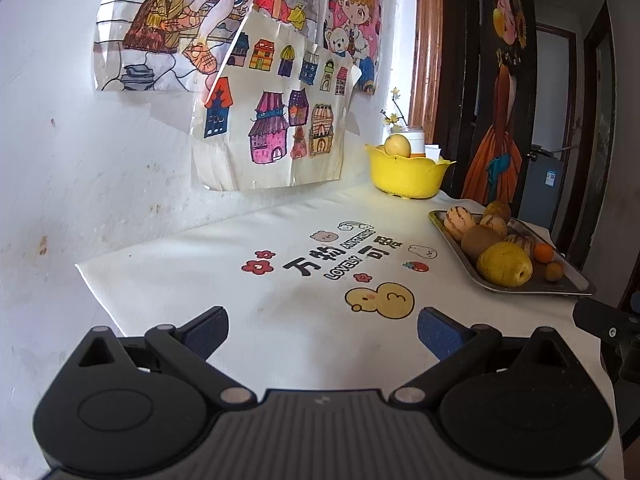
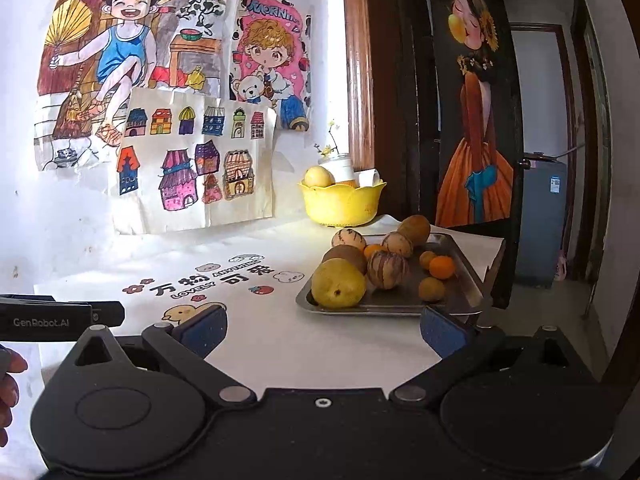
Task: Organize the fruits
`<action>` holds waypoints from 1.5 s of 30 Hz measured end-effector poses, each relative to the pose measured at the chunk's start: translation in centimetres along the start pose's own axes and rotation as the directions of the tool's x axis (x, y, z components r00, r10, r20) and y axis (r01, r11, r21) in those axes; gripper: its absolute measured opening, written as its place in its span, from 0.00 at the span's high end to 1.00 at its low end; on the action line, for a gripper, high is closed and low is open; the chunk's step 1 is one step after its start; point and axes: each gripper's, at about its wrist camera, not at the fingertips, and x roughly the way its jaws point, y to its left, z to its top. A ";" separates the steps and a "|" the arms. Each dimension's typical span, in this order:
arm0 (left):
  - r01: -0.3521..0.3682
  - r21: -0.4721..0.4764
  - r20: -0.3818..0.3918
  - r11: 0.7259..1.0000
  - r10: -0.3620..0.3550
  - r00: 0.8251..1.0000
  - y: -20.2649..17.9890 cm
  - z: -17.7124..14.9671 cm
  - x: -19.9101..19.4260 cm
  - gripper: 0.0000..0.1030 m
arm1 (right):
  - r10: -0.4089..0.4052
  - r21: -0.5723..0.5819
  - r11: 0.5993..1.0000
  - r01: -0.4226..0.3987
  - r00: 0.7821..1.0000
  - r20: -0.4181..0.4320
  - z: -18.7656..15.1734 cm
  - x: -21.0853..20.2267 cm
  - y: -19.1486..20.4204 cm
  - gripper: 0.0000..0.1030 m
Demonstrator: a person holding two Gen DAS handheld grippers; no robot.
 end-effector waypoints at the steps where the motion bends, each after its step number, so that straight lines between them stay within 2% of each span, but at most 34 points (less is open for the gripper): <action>1: -0.002 -0.002 0.001 1.000 0.002 1.000 0.0 -0.1 -0.1 0.00 | 0.002 0.001 1.000 -0.002 1.000 0.000 0.0 0.0 0.0 0.00; 45: -0.017 -0.019 -0.022 1.000 0.017 1.000 0.6 -0.4 0.1 0.00 | -0.010 0.012 1.000 0.010 1.000 -0.010 -0.2 0.0 -0.3 0.00</action>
